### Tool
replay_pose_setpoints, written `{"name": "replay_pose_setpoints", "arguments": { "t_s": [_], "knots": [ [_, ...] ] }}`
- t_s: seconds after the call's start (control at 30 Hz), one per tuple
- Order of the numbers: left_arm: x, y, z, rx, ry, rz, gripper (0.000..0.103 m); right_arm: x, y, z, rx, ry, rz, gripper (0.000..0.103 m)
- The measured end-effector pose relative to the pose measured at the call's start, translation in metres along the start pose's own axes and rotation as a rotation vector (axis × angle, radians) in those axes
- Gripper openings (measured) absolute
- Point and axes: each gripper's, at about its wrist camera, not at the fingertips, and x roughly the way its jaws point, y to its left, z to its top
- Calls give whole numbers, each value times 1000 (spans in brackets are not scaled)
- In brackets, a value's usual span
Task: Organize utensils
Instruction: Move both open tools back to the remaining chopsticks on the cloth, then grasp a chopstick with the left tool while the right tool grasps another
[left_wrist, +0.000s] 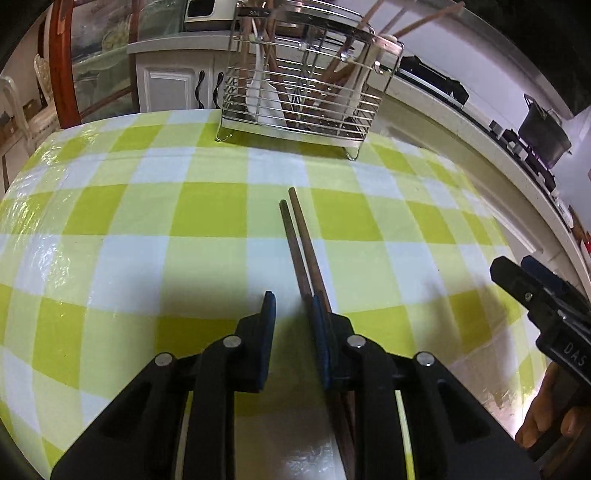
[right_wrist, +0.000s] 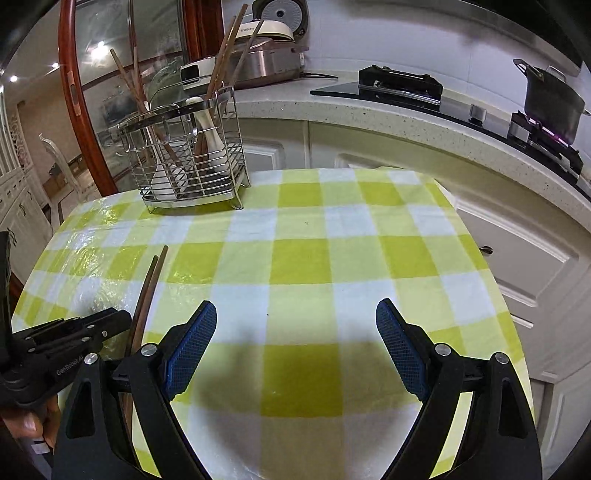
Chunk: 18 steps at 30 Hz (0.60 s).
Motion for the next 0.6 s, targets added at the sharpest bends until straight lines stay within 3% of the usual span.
{"name": "replay_pose_setpoints", "arguments": {
  "t_s": [0.33,0.5,0.6],
  "knots": [
    [5,-19,2,93,11,82,20,1,0,-2,-5,10,-5,83],
    [8,-28,0,164,29,136,10,2,1,-3,-10,19,-7,83],
    [6,-27,0,177,31,138,9,3,3,-3,-15,28,-8,83]
  ]
}}
